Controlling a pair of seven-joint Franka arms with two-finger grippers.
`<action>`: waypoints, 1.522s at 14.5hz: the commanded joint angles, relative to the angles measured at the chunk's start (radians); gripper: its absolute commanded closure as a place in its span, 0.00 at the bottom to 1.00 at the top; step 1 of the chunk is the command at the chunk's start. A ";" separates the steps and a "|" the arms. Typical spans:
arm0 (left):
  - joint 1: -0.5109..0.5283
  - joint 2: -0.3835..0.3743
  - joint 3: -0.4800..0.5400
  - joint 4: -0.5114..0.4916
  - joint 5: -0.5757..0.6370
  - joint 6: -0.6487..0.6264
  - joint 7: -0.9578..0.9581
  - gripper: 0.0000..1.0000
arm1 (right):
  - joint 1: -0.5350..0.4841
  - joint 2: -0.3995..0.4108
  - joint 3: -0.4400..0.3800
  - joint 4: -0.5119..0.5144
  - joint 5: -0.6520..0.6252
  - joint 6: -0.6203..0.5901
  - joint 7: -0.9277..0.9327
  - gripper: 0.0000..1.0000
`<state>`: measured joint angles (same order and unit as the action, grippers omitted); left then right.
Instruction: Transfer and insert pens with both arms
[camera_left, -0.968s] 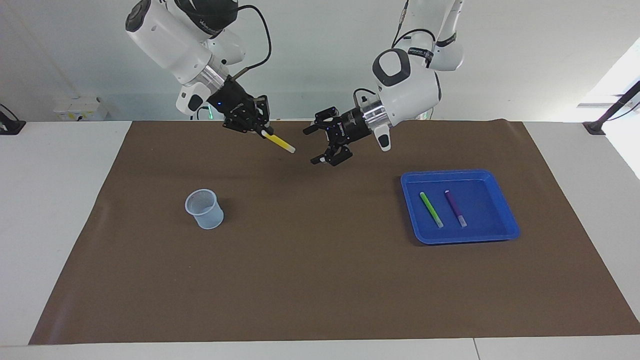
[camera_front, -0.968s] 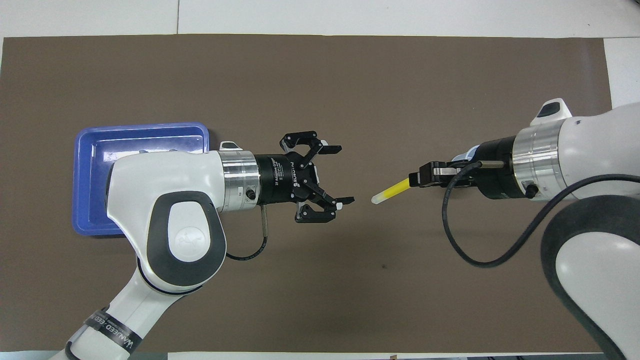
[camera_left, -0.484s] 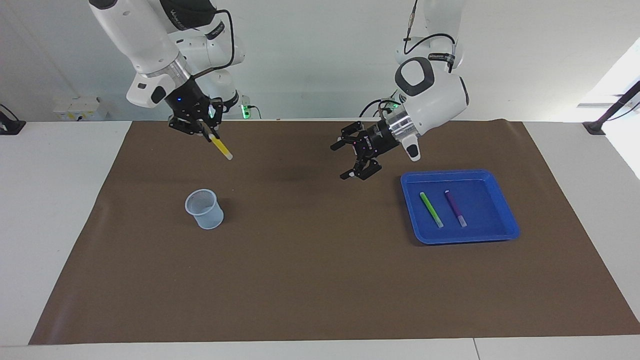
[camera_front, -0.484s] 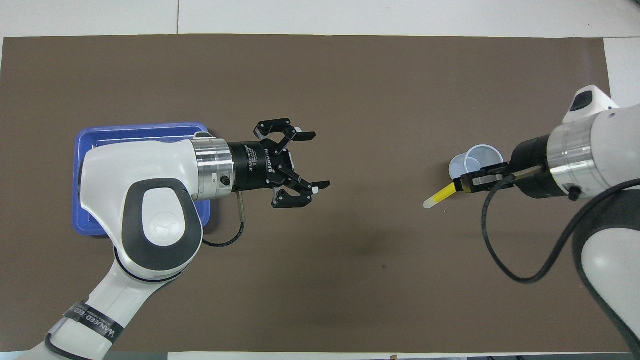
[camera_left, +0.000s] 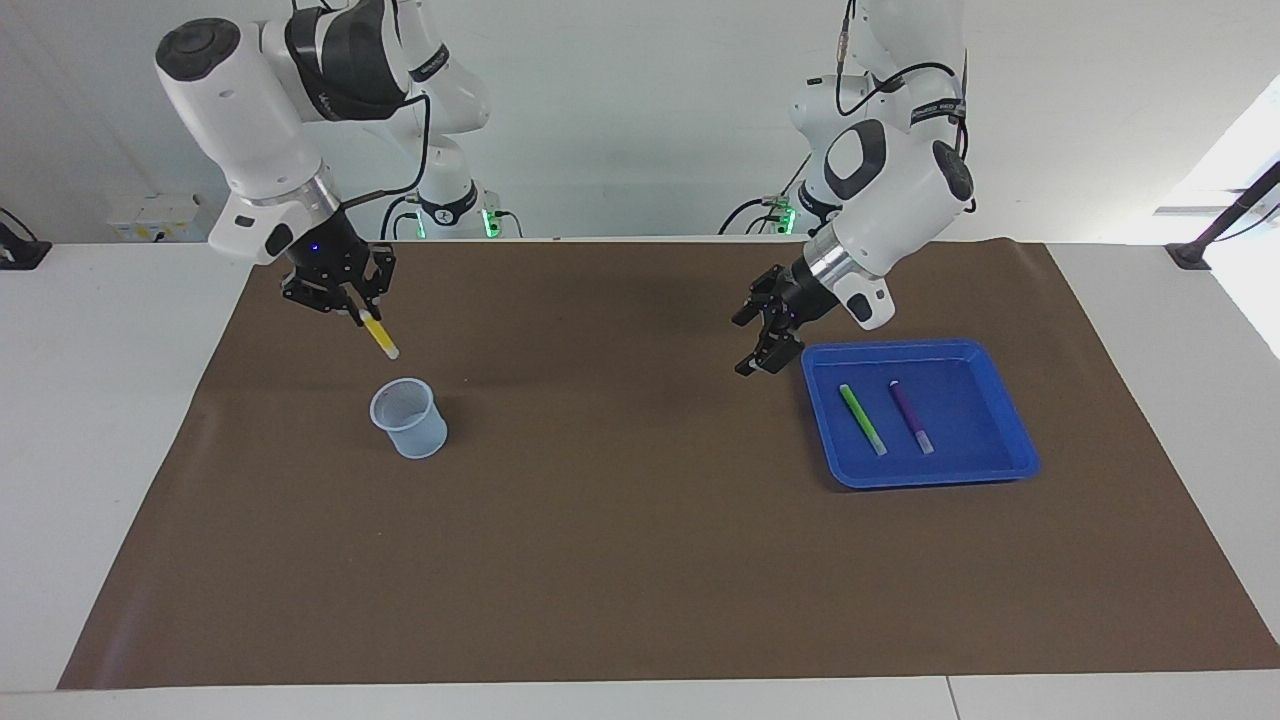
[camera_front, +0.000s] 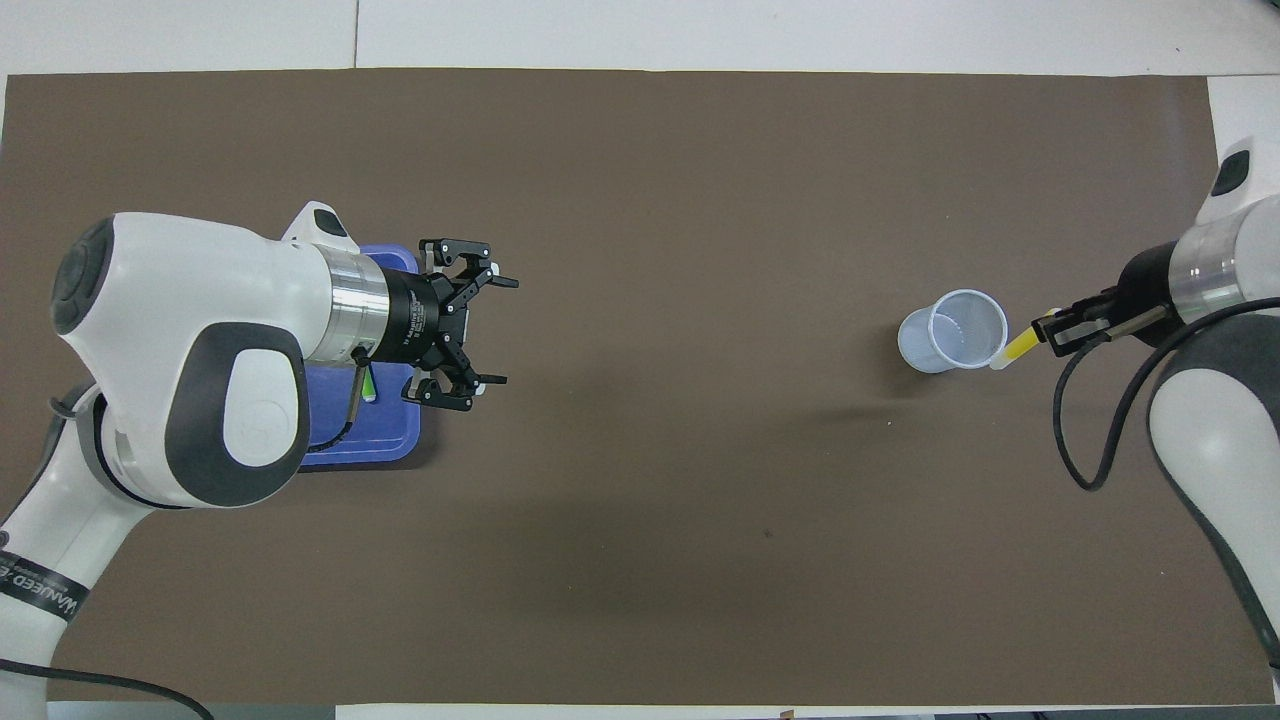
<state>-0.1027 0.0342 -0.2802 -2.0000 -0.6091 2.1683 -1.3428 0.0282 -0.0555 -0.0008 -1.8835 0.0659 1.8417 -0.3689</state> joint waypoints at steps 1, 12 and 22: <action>0.098 -0.017 -0.001 -0.005 0.037 -0.083 0.225 0.00 | -0.022 0.051 0.010 -0.019 -0.014 0.060 -0.019 1.00; 0.330 0.081 -0.001 -0.011 0.492 -0.067 1.089 0.00 | -0.027 0.033 0.012 -0.184 -0.011 0.179 -0.024 0.95; 0.297 0.239 -0.002 -0.026 0.690 0.067 1.274 0.05 | 0.011 0.060 0.021 -0.079 0.011 0.154 -0.016 0.00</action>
<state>0.2021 0.2623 -0.2877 -2.0220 0.0558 2.2158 -0.1030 0.0231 0.0005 0.0076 -2.0133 0.0662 2.0237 -0.3702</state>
